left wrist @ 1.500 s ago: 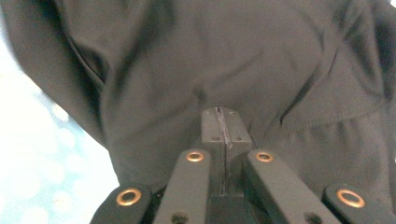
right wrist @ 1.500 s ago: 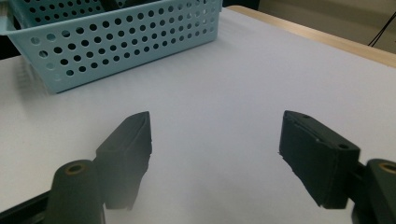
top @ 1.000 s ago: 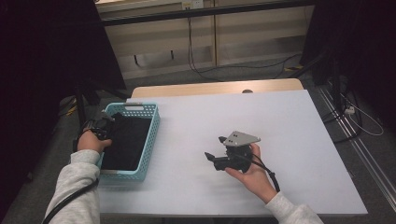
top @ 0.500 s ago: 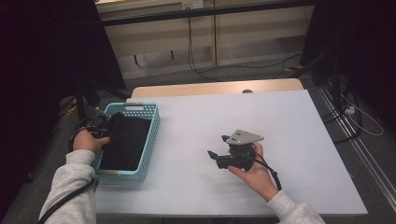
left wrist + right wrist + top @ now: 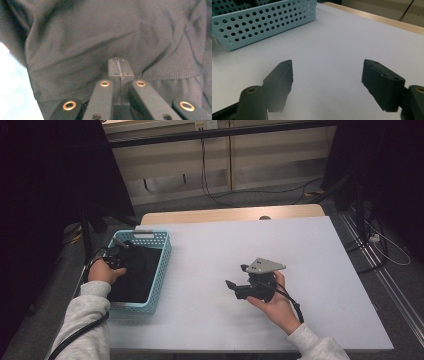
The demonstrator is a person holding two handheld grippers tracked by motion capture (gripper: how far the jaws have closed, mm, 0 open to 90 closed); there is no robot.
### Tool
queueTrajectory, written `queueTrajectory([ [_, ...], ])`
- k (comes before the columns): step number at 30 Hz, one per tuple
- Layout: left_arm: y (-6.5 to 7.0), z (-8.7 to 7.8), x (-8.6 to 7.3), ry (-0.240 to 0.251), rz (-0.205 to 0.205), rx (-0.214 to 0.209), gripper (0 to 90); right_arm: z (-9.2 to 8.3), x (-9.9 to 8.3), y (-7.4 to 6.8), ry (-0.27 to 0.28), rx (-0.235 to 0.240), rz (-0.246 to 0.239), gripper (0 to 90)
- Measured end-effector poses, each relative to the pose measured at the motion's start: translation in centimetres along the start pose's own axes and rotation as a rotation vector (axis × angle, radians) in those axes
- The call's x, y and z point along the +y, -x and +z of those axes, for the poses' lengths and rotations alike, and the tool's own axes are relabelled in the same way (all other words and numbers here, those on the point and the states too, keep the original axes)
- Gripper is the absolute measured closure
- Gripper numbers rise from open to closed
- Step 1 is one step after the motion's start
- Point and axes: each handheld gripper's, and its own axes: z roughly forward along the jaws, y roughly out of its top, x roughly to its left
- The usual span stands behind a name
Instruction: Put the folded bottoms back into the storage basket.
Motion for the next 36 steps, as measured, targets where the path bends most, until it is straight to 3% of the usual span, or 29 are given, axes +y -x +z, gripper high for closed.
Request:
queueTrajectory([
  [5, -0.1, -0.3, -0.3, -0.029, -0.006, 0.010, 90.0, -0.4, -0.1, 0.4, -0.003, -0.018, -0.001, 23.7],
  [9, 0.0, -0.5, -0.4, -0.005, 0.003, 0.018, 90.0, -0.6, -0.1, 0.7, -0.002, -0.023, 0.003, 23.7],
  [14, 0.5, -1.4, 0.1, 0.033, -0.001, 0.029, 71.8, -0.9, -0.1, 0.8, 0.002, -0.025, 0.003, 23.5],
  [25, 2.7, -4.2, 1.6, 0.158, 0.062, 0.050, 39.6, -1.6, -0.6, 1.7, -0.012, -0.033, 0.016, 22.1],
  [36, 6.2, -6.1, 3.1, 0.221, 0.129, 0.002, 33.5, -3.3, -1.5, 2.9, -0.023, -0.054, 0.019, 21.9],
])
